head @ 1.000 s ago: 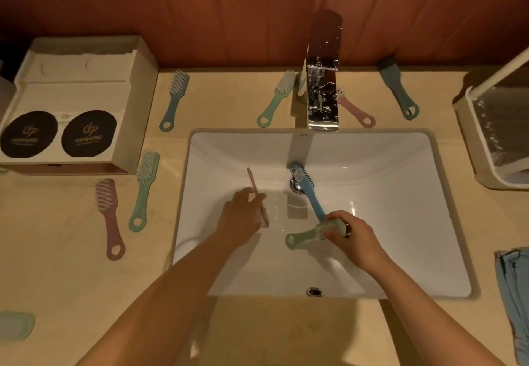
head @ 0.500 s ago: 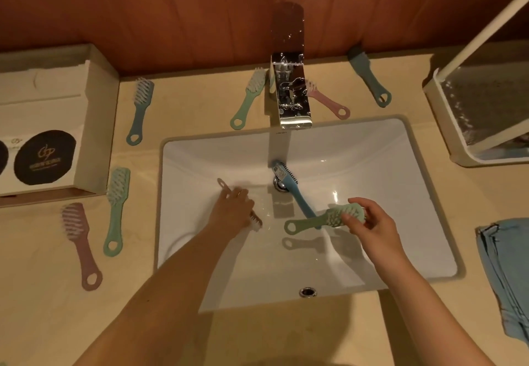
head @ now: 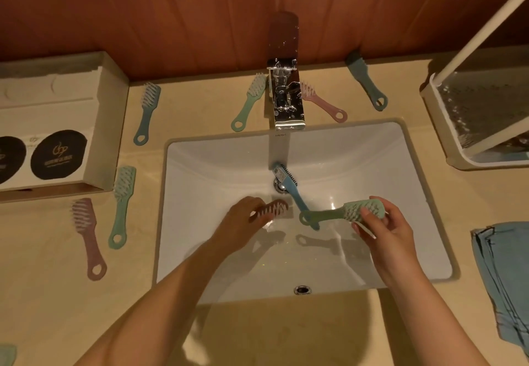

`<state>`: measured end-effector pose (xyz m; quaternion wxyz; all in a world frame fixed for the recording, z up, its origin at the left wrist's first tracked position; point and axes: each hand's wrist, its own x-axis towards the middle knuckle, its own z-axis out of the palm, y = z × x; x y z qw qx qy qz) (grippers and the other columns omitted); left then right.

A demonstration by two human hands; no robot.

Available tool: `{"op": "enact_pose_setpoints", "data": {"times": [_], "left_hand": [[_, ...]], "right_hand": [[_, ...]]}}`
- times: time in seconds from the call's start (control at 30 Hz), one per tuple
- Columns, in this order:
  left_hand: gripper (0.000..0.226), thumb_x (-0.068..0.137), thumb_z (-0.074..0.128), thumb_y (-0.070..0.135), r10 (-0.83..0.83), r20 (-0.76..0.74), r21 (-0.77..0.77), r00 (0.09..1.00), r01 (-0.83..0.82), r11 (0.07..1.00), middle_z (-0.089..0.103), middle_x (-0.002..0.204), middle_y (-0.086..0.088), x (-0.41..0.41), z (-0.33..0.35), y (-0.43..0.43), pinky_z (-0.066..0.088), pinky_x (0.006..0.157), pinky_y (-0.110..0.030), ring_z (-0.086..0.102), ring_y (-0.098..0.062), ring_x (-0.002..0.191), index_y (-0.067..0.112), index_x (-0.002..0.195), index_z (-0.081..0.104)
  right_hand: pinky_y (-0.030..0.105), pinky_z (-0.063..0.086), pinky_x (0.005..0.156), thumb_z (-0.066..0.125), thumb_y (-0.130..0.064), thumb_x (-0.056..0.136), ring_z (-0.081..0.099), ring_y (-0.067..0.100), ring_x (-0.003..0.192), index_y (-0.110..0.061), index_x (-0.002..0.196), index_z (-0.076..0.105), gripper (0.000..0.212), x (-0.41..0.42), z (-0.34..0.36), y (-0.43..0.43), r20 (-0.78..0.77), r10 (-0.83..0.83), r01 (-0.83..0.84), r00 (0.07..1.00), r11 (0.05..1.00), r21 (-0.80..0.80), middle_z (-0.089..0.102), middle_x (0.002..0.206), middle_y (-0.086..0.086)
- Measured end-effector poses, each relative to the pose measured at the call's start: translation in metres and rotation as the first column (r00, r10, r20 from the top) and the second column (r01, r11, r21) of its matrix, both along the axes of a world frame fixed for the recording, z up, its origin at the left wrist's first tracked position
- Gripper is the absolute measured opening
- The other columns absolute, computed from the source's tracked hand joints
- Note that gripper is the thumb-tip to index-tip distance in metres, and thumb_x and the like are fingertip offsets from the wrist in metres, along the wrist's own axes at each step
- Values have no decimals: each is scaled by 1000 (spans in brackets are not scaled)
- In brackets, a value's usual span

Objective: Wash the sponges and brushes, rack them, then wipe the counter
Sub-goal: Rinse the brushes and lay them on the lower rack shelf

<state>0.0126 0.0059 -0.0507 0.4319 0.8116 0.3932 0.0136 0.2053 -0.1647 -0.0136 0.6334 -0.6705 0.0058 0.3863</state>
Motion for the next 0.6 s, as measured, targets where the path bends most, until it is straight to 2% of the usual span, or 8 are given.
{"op": "enact_pose_setpoints", "data": {"times": [0.07, 0.17, 0.23, 0.33, 0.37, 0.5, 0.57, 0.6], "left_hand": [[14, 90, 58, 30, 129, 64, -107, 990, -122, 987, 61, 81, 10, 4, 15, -11, 39, 58, -11, 55, 2, 69, 16, 88, 61], [16, 92, 55, 27, 285, 122, -215, 951, -255, 943, 60, 69, 14, 11, 37, -27, 38, 52, -6, 54, 3, 57, 23, 77, 58], [20, 94, 51, 26, 395, 140, -317, 908, -337, 887, 61, 71, 7, 16, 52, -39, 42, 58, -11, 56, -3, 62, 19, 77, 60], [24, 96, 46, 27, 537, 162, -498, 828, -402, 769, 65, 88, -7, 23, 67, -55, 49, 81, -37, 62, -25, 88, 13, 86, 64], [24, 96, 46, 27, 585, 171, -541, 793, -421, 728, 67, 92, -6, 25, 71, -59, 49, 84, -40, 63, -26, 94, 14, 90, 64], [24, 96, 45, 30, 744, 176, -661, 644, -483, 574, 71, 89, -1, 41, 83, -79, 50, 74, -27, 67, -15, 88, 17, 94, 65], [23, 96, 45, 28, 791, 175, -700, 586, -491, 518, 72, 89, -1, 50, 86, -88, 50, 71, -25, 69, -13, 86, 16, 96, 64], [22, 96, 45, 27, 806, 175, -711, 565, -493, 501, 72, 89, -1, 55, 87, -92, 50, 72, -26, 69, -13, 85, 16, 97, 64]], "right_hand": [[26, 55, 83, 56, -4, 88, 60, 26, 108, -13, 118, 54, 32, 5, 4, -1, -39, -43, 44, 998, 998, 35, 58, 118, 13], [21, 55, 80, 54, -3, 90, 61, 18, 102, -14, 118, 52, 30, 17, 12, -4, -104, -105, 113, 989, 991, 77, 61, 108, 6], [19, 55, 79, 53, -5, 91, 62, 14, 99, -15, 111, 56, 22, 28, 20, -10, -157, -113, 132, 981, 985, 113, 64, 104, 4], [19, 53, 82, 53, -9, 92, 63, 12, 98, -14, 109, 59, 19, 44, 26, -17, -233, -115, 149, 966, 980, 132, 66, 101, 2], [18, 52, 81, 53, -10, 92, 62, 11, 97, -11, 111, 59, 21, 49, 28, -20, -249, -114, 148, 962, 981, 122, 66, 101, 3], [18, 55, 74, 49, -13, 93, 64, 9, 80, -6, 99, 62, 15, 68, 34, -31, -359, -92, 161, 929, 973, 167, 65, 94, 7], [19, 57, 68, 46, -14, 95, 66, 8, 70, -7, 95, 62, 18, 77, 38, -36, -409, -69, 173, 910, 960, 223, 66, 85, 5], [21, 58, 68, 45, -15, 95, 67, 9, 73, -7, 97, 62, 19, 81, 40, -38, -433, -62, 181, 899, 954, 239, 67, 86, 6]]}}
